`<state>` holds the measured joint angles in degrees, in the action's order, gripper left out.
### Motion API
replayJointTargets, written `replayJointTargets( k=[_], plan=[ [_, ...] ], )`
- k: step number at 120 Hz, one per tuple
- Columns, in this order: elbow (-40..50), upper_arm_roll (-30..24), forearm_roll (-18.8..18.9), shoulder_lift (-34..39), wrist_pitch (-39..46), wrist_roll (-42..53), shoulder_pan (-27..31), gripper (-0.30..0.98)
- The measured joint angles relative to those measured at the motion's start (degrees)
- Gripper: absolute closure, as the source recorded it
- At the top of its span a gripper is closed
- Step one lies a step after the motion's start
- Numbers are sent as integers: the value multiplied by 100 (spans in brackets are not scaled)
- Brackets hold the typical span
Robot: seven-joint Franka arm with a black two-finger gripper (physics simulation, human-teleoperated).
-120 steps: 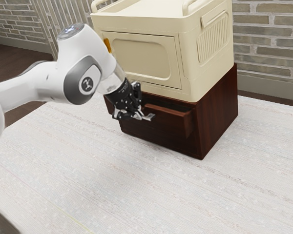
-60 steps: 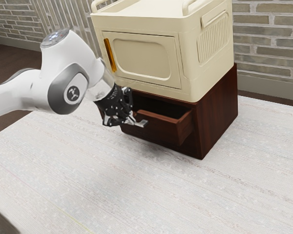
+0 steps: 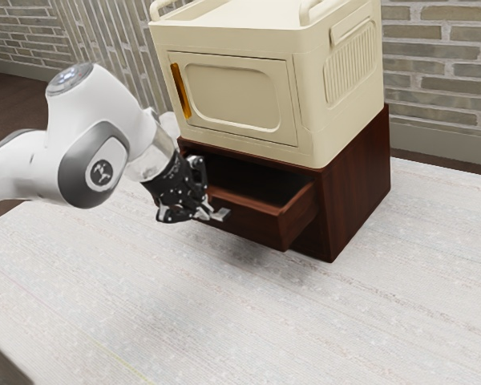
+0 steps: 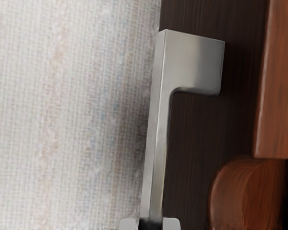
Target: Pull the drawer handle with one arm to open the drawer
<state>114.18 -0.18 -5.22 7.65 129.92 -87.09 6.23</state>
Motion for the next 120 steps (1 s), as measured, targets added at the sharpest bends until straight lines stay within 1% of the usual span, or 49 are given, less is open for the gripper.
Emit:
replayJointTargets(
  k=[39, 120],
  plan=[
    [300, 138, -13, 267, 41, -2, -59, 79],
    [1080, 150, -23, 943, 159, -6, -39, 79]
  ],
)
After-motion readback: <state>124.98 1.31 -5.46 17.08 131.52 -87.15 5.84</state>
